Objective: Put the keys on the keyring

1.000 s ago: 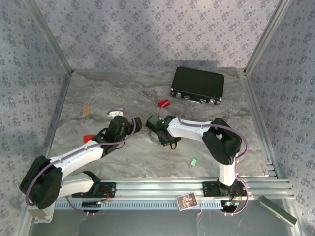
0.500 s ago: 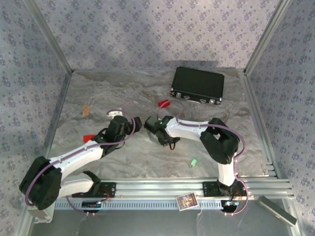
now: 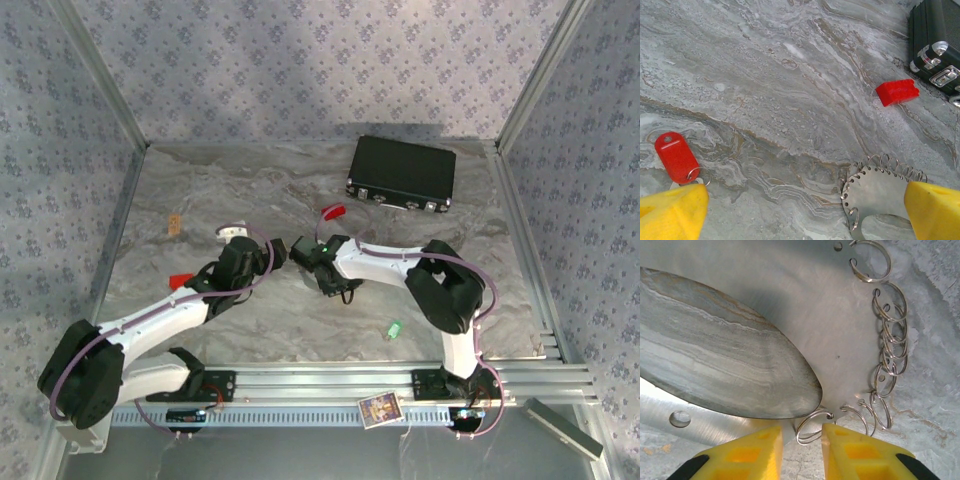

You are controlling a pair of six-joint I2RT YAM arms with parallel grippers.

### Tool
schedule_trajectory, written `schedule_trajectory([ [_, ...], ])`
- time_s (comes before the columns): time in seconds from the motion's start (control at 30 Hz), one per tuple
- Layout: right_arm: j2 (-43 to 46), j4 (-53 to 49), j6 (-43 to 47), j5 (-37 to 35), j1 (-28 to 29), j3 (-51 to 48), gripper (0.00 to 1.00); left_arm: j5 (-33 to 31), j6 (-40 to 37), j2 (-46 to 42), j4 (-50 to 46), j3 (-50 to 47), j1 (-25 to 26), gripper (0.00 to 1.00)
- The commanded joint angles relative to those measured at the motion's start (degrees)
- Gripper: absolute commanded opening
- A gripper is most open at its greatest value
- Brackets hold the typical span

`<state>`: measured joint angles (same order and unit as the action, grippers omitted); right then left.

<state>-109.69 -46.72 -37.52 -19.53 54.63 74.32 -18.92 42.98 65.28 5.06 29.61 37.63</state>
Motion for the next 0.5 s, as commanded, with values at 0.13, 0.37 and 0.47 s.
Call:
schedule_trajectory([
  [0.13,-2.3,-2.3,0.4,0.1,-0.7,0.9,0.26,-1.4,0.9,-1.3,-0.3,-0.6,0.3,1.0],
  [0.37,-2.3,-5.1,0.8,-2.9,-0.9,1.4,0.23,-1.7,1.1,-1.4,-0.4,-0.6,0.3,1.0],
  [0.47,-2.1,-6.2,0.9,-4.3,-0.8,1.6,0.2,-1.8,1.3,-1.4,-0.3,-0.6,0.3,1.0],
])
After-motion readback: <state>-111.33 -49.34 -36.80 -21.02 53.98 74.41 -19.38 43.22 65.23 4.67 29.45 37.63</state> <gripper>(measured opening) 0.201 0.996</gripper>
